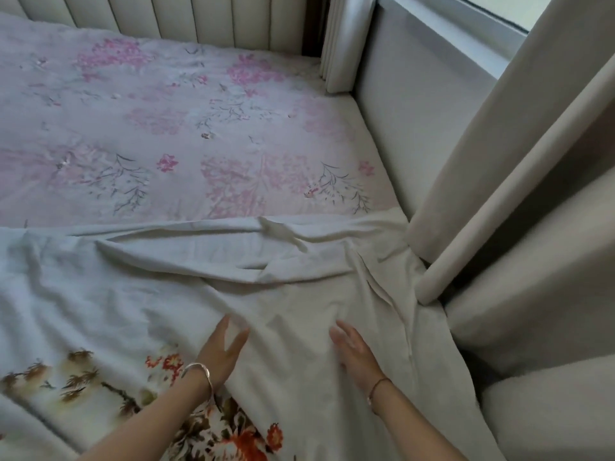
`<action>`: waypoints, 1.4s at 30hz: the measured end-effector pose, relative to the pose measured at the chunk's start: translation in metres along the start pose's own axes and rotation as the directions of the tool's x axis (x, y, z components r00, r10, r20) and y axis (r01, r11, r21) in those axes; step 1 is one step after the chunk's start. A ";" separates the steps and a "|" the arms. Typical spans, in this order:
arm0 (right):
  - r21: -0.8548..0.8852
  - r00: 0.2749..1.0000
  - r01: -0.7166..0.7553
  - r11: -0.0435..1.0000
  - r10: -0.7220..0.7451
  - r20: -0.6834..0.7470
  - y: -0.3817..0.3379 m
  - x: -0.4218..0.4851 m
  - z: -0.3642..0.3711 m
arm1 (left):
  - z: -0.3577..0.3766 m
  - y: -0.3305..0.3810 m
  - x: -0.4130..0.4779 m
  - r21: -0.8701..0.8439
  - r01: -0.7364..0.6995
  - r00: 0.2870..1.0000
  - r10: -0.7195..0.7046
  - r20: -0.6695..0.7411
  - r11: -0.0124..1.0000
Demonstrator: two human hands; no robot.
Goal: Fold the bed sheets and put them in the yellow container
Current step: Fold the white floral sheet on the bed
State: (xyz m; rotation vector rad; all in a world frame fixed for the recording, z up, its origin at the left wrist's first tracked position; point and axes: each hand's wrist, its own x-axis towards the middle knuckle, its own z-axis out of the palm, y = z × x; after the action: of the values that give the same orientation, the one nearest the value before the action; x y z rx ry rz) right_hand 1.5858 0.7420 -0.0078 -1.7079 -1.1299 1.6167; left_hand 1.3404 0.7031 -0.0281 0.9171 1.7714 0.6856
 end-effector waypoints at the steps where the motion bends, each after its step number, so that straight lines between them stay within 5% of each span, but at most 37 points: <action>1: -0.019 0.999 0.015 1.000 -0.014 0.033 0.002 0.002 0.016 | -0.011 -0.006 -0.003 -0.001 0.000 0.999 0.000 -0.034 1.000; 11: -0.169 0.984 -0.002 0.986 0.032 0.173 -0.003 -0.100 0.163 | -0.173 -0.080 -0.090 0.047 0.124 0.979 -0.115 -0.169 0.991; 17: -0.171 0.996 -0.018 0.985 0.032 0.081 -0.024 -0.196 0.275 | -0.309 -0.093 -0.154 0.063 0.105 0.983 -0.095 -0.155 0.992; 23: -0.210 0.985 0.009 0.978 0.028 0.170 -0.039 -0.277 0.412 | -0.441 -0.098 -0.209 0.112 0.063 0.983 -0.042 -0.176 0.992; 29: -0.240 0.972 0.036 0.970 0.022 0.234 -0.031 -0.320 0.471 | -0.489 -0.107 -0.233 0.074 0.066 0.985 -0.053 -0.162 0.995; 42: -0.070 0.997 -0.079 0.994 0.077 -0.027 -0.038 -0.356 0.552 | -0.568 -0.143 -0.240 0.162 -0.039 0.999 0.038 0.012 0.986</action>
State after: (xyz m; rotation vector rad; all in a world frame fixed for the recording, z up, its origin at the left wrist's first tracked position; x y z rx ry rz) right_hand 1.0621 0.3693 0.1329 -1.8330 -1.1343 1.6152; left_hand 0.8251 0.4021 0.1814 1.0646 1.8254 0.5664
